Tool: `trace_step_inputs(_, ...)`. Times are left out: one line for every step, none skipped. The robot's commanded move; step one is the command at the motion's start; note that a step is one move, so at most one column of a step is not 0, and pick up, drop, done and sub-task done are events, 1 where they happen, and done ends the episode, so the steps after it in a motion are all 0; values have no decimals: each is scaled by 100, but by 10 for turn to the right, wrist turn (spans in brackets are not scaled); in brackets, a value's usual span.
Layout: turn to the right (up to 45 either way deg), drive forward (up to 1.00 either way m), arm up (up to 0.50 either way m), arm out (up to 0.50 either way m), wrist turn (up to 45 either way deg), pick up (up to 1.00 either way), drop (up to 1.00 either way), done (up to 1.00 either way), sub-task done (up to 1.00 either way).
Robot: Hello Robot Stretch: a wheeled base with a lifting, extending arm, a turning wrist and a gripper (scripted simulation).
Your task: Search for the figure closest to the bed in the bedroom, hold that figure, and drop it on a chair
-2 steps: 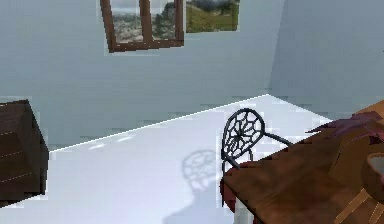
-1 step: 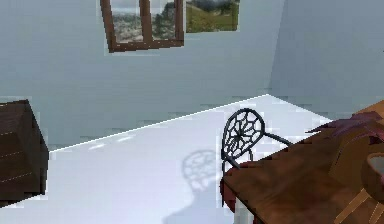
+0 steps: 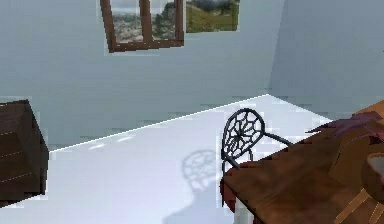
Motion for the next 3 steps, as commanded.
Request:
trace_step_inputs(0,0,-20,0,0,0,0,0,0)
trace_step_inputs(0,0,0,0,0,100,0,0,0)
trace_step_inputs(0,0,10,0,0,0,0,0,0)
